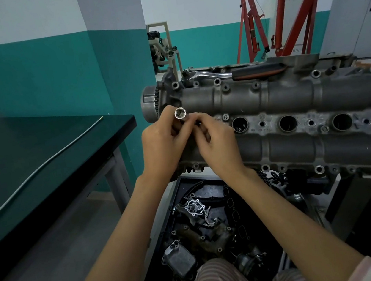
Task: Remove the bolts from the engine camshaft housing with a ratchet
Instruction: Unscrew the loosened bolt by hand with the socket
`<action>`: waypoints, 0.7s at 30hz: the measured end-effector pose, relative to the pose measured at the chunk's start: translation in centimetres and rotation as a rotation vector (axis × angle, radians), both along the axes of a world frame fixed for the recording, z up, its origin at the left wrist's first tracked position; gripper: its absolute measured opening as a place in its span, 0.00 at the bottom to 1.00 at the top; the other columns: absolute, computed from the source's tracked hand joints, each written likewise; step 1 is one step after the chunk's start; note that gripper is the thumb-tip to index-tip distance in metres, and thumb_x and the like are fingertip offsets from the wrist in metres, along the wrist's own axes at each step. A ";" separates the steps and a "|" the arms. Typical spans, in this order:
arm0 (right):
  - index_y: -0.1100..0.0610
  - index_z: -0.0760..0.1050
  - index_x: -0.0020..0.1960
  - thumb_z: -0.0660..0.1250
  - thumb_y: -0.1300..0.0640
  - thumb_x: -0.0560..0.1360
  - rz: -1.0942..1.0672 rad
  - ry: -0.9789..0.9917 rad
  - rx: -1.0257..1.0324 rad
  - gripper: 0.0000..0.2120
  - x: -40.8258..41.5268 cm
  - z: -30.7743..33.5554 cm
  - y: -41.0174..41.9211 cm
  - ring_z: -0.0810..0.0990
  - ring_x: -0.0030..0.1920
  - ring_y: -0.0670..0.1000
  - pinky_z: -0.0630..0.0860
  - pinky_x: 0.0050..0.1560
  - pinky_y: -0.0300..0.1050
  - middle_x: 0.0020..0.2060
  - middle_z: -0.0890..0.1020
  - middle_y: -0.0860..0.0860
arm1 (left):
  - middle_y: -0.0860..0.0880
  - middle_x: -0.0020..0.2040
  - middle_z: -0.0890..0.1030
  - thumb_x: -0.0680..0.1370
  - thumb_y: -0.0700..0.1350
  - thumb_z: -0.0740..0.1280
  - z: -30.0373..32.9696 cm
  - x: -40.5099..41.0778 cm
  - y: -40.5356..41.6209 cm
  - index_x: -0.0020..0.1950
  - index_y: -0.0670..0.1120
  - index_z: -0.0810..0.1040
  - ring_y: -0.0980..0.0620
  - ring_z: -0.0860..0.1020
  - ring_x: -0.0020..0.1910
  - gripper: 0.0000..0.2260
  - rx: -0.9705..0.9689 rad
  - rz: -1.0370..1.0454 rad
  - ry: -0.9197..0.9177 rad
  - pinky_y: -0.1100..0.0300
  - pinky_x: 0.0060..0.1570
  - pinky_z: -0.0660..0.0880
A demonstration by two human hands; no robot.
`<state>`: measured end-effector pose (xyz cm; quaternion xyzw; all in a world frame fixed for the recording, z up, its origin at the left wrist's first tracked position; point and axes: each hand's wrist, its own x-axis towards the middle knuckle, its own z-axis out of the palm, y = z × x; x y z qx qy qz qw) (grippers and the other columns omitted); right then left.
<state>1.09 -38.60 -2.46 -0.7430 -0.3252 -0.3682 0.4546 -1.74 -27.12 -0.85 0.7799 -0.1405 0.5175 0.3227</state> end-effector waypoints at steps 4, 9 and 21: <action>0.60 0.74 0.55 0.65 0.62 0.75 -0.026 0.057 0.002 0.08 0.0 0.0 0.1 0.68 0.27 0.42 0.66 0.30 0.34 0.29 0.67 0.41 | 0.45 0.26 0.72 0.74 0.48 0.69 0.1 0.0 -0.2 0.35 0.38 0.71 0.48 0.70 0.25 0.16 -0.014 -0.011 -0.002 0.55 0.25 0.68; 0.60 0.73 0.47 0.66 0.62 0.75 -0.024 0.075 0.036 0.02 0.1 -0.1 0.1 0.70 0.29 0.40 0.67 0.31 0.33 0.28 0.67 0.41 | 0.46 0.30 0.76 0.75 0.50 0.69 0.1 -0.2 0.1 0.40 0.40 0.74 0.49 0.73 0.27 0.13 -0.007 -0.060 0.026 0.51 0.28 0.71; 0.58 0.72 0.57 0.67 0.60 0.74 -0.018 0.113 0.017 0.12 0.0 0.0 0.1 0.68 0.28 0.42 0.66 0.32 0.33 0.28 0.68 0.43 | 0.45 0.27 0.74 0.74 0.52 0.68 0.1 -0.1 0.0 0.36 0.38 0.72 0.48 0.71 0.26 0.18 -0.008 -0.041 0.015 0.51 0.26 0.70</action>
